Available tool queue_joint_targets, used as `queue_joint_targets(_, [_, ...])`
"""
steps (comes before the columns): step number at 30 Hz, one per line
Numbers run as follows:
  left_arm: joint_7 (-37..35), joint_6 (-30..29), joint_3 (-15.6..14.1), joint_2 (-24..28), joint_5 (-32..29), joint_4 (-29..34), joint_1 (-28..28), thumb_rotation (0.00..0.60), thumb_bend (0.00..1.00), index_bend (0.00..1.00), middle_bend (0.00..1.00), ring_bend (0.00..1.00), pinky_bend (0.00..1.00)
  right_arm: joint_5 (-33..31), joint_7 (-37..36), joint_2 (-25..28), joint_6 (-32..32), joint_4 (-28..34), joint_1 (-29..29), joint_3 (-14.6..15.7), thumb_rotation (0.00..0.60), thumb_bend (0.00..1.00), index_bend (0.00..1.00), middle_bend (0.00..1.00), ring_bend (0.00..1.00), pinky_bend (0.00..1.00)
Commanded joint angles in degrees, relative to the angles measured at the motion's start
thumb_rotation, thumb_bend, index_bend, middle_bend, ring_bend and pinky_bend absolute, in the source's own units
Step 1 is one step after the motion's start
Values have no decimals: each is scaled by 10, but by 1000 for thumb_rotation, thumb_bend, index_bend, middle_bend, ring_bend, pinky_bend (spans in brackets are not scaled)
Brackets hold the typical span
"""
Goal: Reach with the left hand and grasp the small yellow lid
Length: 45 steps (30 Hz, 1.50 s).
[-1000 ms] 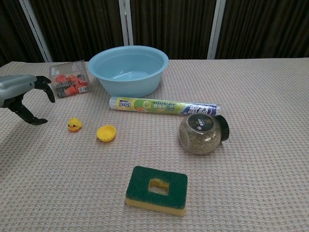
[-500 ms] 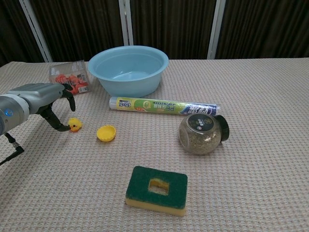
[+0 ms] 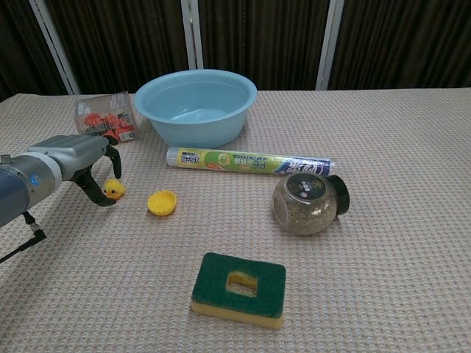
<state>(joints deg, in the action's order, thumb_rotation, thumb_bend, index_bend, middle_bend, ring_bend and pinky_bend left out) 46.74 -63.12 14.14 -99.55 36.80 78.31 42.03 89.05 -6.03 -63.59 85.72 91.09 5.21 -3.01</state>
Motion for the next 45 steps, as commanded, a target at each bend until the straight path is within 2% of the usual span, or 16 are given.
queue_joint_targets(1, [-1,1,-2,-4,-2,-3,2,600,237,386,0,0,0,0,0,0,0,0,0,0,600,45,14,0,0,31])
queue_joint_targets(7, [-3,-1,-6,-10,-4,-10,4,600,434,444,0,0,0,-1,-1,1,2,1,-1,-1,600,45,14,0,0,31])
queue_joint_targets(10, [-4,-3,-8,-8,-2,-9,3,600,485,471,0,0,0,-2,-2,1,2,1,-1,-1,600,44,14,0,0,31])
queue_joint_targets(16, [-24,-13,-5,13,17,20,-3,600,488,476,0,0,0,-2,0,0,2,1,-1,-1,600,45,14,0,0,31])
queue_joint_targets(28, [-51,-27,-11,60,75,124,-6,600,487,470,0,0,0,-3,2,0,3,2,-1,-3,600,45,14,0,0,31])
queue_joint_targets(36, [-34,-28,-17,36,70,141,11,600,487,469,0,0,0,-3,0,1,4,2,-1,-4,600,45,14,0,0,31])
queue_joint_targets(45, [-11,-33,-21,-6,45,113,27,600,487,461,0,0,0,-3,-5,2,4,3,-1,-4,600,45,14,0,0,31])
